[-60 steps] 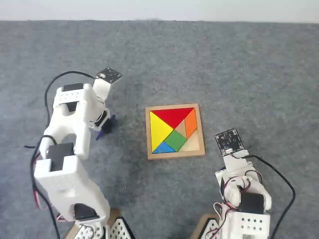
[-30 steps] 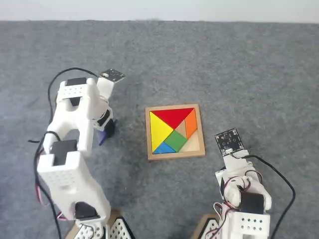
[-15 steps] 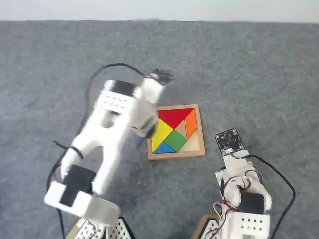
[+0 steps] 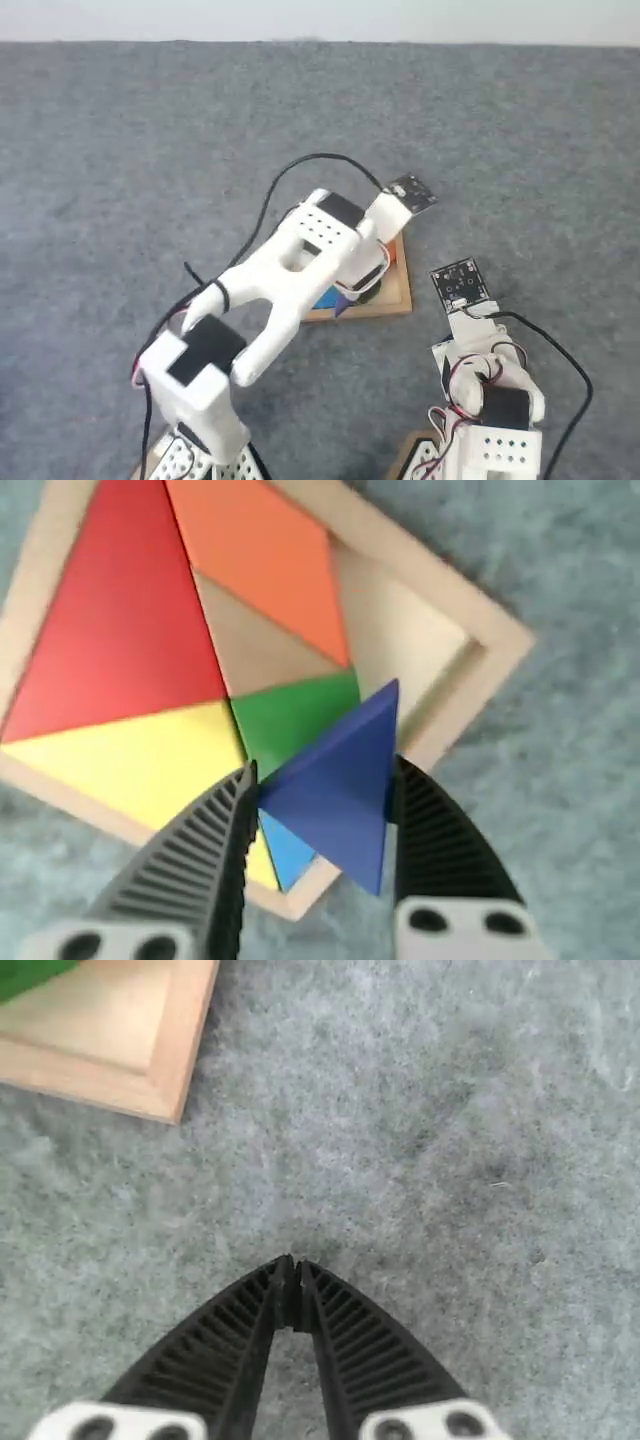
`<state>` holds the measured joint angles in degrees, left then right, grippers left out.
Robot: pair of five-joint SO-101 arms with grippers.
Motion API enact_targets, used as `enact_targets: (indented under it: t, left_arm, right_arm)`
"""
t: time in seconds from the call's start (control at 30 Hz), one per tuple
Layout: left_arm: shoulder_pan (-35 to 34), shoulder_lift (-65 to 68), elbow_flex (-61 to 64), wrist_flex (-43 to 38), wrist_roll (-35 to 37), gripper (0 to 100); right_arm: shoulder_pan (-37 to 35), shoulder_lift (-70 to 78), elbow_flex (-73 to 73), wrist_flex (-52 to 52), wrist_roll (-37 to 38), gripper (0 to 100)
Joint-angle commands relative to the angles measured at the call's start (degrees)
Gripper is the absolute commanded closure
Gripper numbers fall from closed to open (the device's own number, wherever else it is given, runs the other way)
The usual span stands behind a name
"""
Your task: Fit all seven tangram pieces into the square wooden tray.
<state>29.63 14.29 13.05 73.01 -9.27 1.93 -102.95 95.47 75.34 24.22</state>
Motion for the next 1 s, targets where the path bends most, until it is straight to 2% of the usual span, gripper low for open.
enact_targets:
  t: [0.0, 0.83, 0.97]
  left_arm:
    - [0.53, 1.67, -5.41, -1.05, 0.97, 93]
    - [-0.53, 2.55, -5.67, -5.19, 1.05, 93]
    - [-0.44, 2.11, -3.12, -8.62, -2.55, 93]
  right_arm:
    - [-0.22, -0.92, 0.97, 0.04, 0.44, 99.1]
    - [-0.22, -0.92, 0.97, 0.04, 0.44, 99.1]
    - [-0.22, -0.92, 0.97, 0.04, 0.44, 99.1]
